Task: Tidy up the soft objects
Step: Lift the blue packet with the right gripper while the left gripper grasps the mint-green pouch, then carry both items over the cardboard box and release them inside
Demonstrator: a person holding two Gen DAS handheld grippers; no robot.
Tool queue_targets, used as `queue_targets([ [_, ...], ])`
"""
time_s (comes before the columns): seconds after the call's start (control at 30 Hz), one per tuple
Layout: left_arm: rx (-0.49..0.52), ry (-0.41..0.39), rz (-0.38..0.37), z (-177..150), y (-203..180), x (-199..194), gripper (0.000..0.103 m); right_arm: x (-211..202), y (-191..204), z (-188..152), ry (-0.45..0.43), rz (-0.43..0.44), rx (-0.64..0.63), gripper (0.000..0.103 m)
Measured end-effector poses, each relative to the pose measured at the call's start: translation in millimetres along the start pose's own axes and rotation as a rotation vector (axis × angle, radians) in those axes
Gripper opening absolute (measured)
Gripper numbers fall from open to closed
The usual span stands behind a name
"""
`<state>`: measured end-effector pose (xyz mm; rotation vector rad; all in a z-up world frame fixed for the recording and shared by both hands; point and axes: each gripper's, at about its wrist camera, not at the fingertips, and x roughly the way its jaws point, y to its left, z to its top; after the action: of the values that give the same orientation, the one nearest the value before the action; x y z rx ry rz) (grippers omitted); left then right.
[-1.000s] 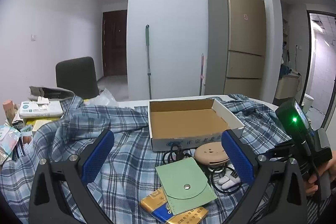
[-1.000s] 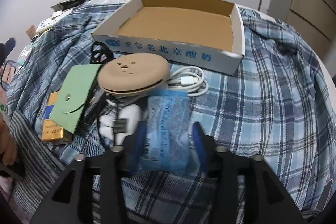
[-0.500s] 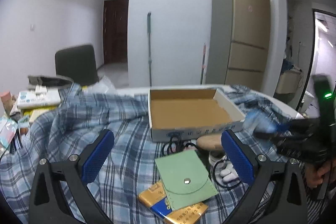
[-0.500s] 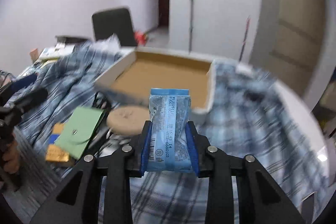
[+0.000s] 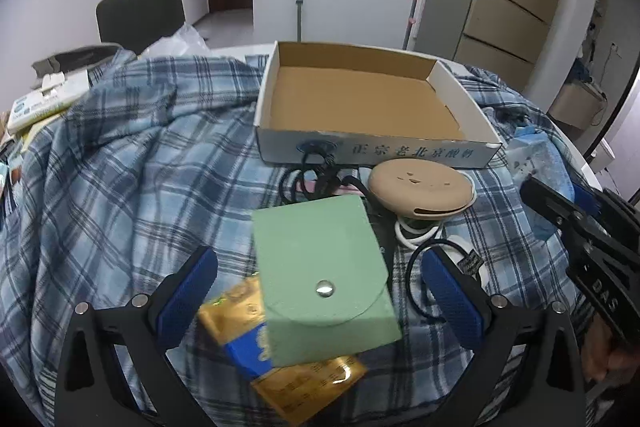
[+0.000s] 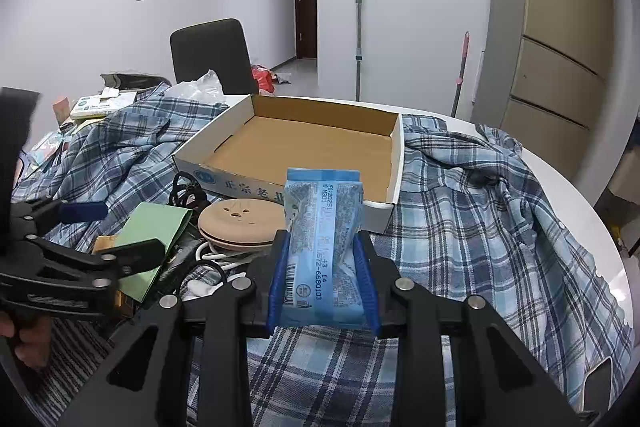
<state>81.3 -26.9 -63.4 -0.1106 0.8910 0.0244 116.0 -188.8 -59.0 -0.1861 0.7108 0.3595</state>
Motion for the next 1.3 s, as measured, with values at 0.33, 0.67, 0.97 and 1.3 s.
queue_targets([
  [0.33, -0.049, 0.087, -0.012, 9.7, 1.8, 33.9, 0.074, -3.7, -9.0, -0.9, -0.008, -0.009, 0.035, 0.031],
  [0.67, 0.165, -0.202, -0.009, 1.4, -13.9, -28.8, 0.073, -11.4, -11.6, -1.1, -0.053, 0.020, 0.045, 0.031],
  [0.97, 0.230, -0.492, 0.029, 14.1, -9.5, -95.1, 0.073, -47.1, -7.4, 23.1, -0.199, -0.011, 0.034, 0.031],
  [1.3, 0.237, -0.615, 0.028, 73.8, -17.4, -103.6, 0.073, -60.5, -6.8, 106.9, -0.359, -0.108, 0.011, 0.031],
])
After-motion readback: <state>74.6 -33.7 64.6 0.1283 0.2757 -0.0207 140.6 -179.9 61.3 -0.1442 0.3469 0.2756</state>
